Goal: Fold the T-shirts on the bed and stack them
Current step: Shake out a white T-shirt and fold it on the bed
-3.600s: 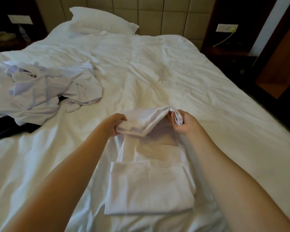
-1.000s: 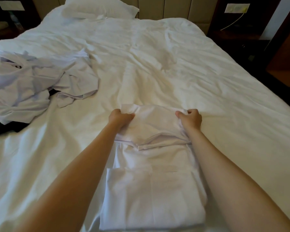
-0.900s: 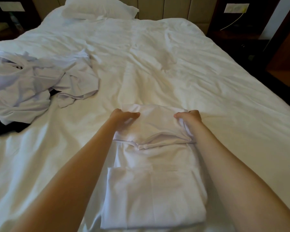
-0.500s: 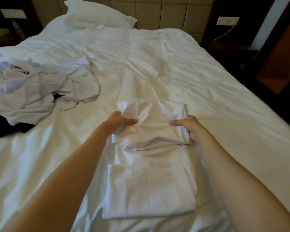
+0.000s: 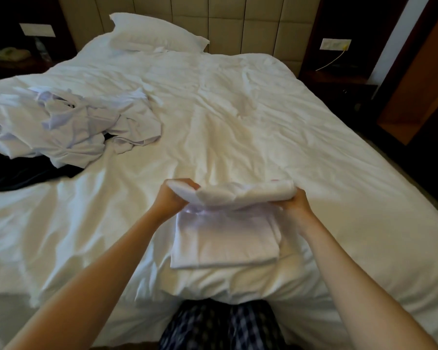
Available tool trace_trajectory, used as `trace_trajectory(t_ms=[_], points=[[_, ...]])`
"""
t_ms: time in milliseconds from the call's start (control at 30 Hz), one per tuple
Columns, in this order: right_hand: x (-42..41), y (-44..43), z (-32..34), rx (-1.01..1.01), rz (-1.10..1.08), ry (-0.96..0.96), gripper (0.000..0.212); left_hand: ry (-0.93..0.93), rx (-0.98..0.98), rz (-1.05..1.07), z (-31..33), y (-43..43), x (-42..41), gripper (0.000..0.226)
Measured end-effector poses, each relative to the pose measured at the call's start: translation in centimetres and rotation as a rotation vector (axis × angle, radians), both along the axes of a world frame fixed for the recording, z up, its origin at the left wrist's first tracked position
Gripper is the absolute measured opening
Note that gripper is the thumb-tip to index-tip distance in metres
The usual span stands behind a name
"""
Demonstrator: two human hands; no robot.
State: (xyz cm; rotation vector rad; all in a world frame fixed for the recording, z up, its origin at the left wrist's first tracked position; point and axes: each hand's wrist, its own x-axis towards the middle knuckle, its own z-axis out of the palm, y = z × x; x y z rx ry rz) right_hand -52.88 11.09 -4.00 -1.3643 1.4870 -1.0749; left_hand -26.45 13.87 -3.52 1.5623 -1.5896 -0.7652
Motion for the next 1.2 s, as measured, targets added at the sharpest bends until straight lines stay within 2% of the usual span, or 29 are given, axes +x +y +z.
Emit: trace_trajectory(t_ms=[33,67,133,200,267,367,433,500,567,633,700,767,867,933,1100,1200], points=[[-0.2,0.7,-0.6,-0.017,0.036,0.054,0.035,0.038,-0.062,-0.048,-0.9,0.8,0.5,0.033],[-0.4,1.4,-1.3,-0.036,0.07,0.092,0.032,0.064,-0.118,-0.093,-1.7,1.6,1.0,0.034],[-0.5,2.7,-2.8,-0.087,0.153,0.206,0.034,0.079,-0.131,-0.155,-2.8,3.0,1.5,0.019],[-0.7,3.7,-4.1,-0.136,0.235,0.319,0.031,0.062,-0.136,-0.184,-3.9,3.6,1.8,0.018],[-1.1,4.3,-4.6,-0.141,0.243,0.363,0.034,-0.002,-0.166,-0.183,-5.0,4.0,1.7,0.025],[-1.7,4.7,-4.3,-0.129,0.259,0.47,0.031,-0.118,-0.241,-0.166,-6.3,4.0,2.1,0.05],[-1.8,4.7,-3.9,-0.105,0.283,0.521,0.034,-0.266,-0.295,-0.211,-5.8,4.4,2.3,0.044],[-1.6,4.9,-2.6,-0.053,0.206,0.512,0.034,-0.455,-0.275,-0.307,-4.6,4.7,2.8,0.036],[-1.0,5.0,-0.7,-0.088,0.018,0.519,0.027,-0.666,-0.081,-0.327,-2.5,5.3,3.0,0.05],[0.8,5.4,0.9,-0.212,-0.152,0.516,0.026,-0.767,0.007,-0.176,-0.6,6.1,2.1,0.06],[4.2,5.8,1.8,-0.318,-0.13,0.52,0.039,-0.631,-0.172,0.019,0.7,6.9,-1.0,0.062],[8.0,6.6,1.0,-0.35,0.048,0.629,0.048,-0.477,-0.241,0.058,0.5,7.3,-4.8,0.06],[9.0,6.8,-2.9,-0.147,0.226,0.942,0.053,-0.605,-0.003,-0.035,-3.3,6.9,-7.6,0.051],[7.2,6.7,-5.3,0.004,0.294,1.043,0.058,-0.726,0.133,-0.053,-6.1,6.9,-7.2,0.052],[6.3,5.6,-6.0,0.103,0.302,1.117,0.058,-0.749,0.191,-0.024,-7.2,6.2,-6.8,0.053],[6.4,5.3,-5.2,0.051,0.283,1.128,0.057,-0.779,0.197,0.024,-6.3,6.0,-7.0,0.053]])
